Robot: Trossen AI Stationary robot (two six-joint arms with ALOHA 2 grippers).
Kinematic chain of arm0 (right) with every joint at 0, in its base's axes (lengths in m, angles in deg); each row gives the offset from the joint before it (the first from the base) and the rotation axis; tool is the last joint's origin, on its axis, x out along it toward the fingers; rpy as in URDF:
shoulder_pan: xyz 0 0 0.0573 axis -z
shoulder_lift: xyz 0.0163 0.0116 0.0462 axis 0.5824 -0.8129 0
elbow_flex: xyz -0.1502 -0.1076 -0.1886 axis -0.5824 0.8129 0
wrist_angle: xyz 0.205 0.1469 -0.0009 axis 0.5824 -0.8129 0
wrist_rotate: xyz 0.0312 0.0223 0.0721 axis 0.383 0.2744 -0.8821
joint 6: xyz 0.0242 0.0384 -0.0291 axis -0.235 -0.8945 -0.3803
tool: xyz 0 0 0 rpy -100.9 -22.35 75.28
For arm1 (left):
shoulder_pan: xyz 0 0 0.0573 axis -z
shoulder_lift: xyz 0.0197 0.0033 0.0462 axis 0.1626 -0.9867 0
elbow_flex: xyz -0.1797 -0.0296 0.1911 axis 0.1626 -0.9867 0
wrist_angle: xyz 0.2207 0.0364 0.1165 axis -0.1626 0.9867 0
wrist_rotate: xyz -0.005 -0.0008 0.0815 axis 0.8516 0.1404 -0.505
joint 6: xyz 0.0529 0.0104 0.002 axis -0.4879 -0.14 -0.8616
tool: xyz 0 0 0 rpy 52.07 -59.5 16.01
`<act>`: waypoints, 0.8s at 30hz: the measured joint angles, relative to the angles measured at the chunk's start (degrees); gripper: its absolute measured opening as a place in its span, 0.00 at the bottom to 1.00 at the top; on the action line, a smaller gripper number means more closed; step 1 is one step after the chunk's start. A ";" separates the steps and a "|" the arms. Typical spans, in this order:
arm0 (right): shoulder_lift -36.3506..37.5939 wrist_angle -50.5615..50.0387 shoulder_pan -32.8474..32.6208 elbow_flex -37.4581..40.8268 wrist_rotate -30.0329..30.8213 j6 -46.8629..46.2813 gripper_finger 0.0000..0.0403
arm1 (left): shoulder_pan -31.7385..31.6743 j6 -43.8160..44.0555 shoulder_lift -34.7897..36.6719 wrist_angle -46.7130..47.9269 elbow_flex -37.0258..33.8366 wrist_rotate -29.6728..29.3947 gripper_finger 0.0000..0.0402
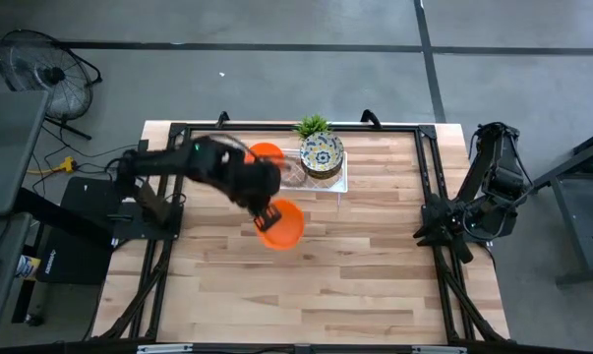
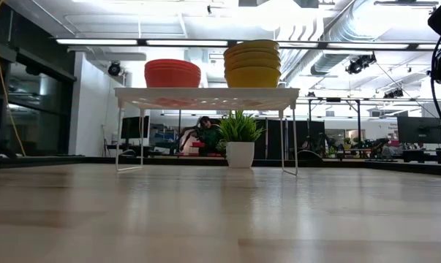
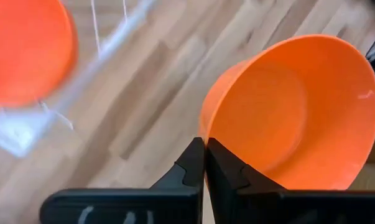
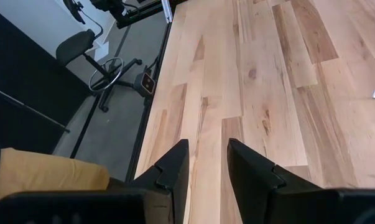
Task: Pick & Place Mini bowls
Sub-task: Stack the orange bowl on the orange bowl on the shelf
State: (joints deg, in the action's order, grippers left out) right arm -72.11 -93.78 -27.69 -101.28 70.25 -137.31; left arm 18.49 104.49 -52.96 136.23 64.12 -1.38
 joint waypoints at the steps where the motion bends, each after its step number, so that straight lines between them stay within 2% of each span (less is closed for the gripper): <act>1: 0.00 0.00 0.00 0.00 0.00 0.00 0.24 | -1.39 -1.65 0.00 -0.37 0.99 0.00 0.00; 9: 0.00 0.02 0.02 0.02 0.00 -0.27 0.24 | -14.34 -12.49 -0.09 -0.26 7.44 -0.29 0.00; 17: 0.00 0.02 0.01 0.00 0.11 -2.02 0.24 | -27.44 -19.24 -0.11 -0.28 8.08 2.94 0.00; 24: -0.02 0.02 0.02 0.01 1.61 -2.76 0.24 | -32.86 -22.32 -0.07 -0.32 6.81 6.18 0.00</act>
State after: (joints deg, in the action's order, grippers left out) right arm -72.14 -93.76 -27.67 -101.27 71.86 -140.07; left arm -14.37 82.17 -53.03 135.92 70.93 4.80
